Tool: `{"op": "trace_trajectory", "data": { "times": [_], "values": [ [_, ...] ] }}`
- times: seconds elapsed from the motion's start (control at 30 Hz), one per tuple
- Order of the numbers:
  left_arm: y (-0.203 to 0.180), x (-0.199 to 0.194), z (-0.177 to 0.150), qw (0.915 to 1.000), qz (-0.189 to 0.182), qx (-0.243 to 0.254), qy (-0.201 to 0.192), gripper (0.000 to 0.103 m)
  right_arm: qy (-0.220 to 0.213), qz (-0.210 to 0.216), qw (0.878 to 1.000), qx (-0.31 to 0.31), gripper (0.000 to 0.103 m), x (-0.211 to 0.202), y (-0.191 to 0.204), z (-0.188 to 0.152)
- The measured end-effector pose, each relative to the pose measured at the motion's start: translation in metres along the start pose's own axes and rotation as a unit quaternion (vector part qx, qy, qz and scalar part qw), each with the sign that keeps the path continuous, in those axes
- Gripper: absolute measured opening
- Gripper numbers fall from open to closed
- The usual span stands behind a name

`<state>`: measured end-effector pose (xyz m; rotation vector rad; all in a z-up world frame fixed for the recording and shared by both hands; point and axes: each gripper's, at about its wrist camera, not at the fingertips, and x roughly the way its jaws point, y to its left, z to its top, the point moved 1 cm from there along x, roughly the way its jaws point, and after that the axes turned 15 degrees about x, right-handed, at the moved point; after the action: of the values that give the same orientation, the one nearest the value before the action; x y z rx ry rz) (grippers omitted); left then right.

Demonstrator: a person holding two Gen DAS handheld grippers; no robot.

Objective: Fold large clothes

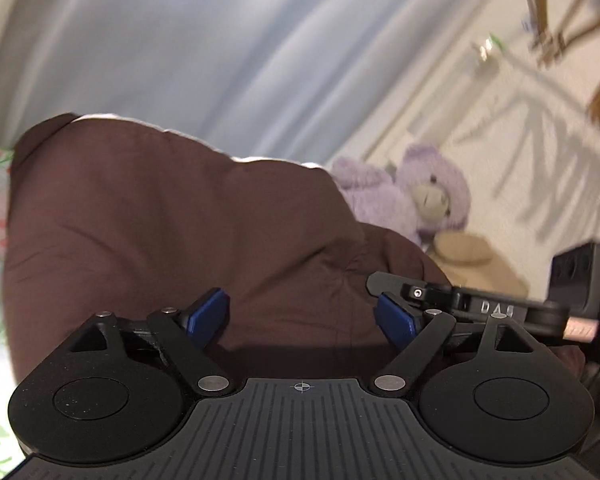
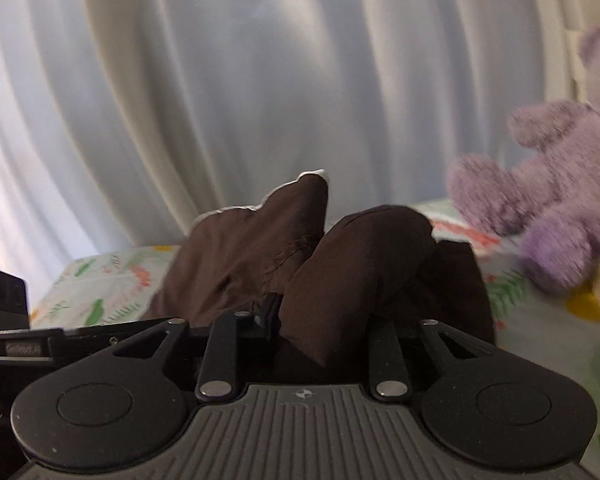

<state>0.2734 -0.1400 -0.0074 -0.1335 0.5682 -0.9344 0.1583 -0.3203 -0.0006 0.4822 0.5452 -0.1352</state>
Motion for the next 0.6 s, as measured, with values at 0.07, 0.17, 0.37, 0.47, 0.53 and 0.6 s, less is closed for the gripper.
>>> {"op": "trace_trajectory", "data": {
  "times": [0.07,0.17,0.37,0.47,0.53,0.6],
  "values": [
    [-0.014,0.016,-0.007,0.9993,0.005,0.036,0.008,0.094,-0.028,-0.058,0.998,0.0,0.034,-0.009,0.001,-0.008],
    [-0.025,0.035,-0.012,0.9976,0.009,0.066,0.019,0.097,-0.093,-0.095,0.991,-0.008,0.036,-0.045,0.009,-0.006],
    [-0.022,0.038,-0.015,0.9984,0.009,0.055,0.008,0.098,-0.06,0.03,0.992,0.109,0.035,-0.02,0.016,0.0],
    [-0.018,0.022,-0.013,0.9991,0.002,0.043,-0.005,0.097,-0.053,-0.042,0.993,0.093,0.028,0.024,0.005,-0.011],
    [-0.015,0.004,-0.011,0.9989,0.007,0.044,-0.016,0.091,-0.056,-0.062,0.992,0.096,0.028,0.037,-0.011,-0.024],
    [-0.014,-0.009,-0.005,0.9968,0.054,0.053,-0.026,0.096,-0.061,-0.072,0.992,0.078,0.025,0.047,-0.02,-0.036]
  ]
}}
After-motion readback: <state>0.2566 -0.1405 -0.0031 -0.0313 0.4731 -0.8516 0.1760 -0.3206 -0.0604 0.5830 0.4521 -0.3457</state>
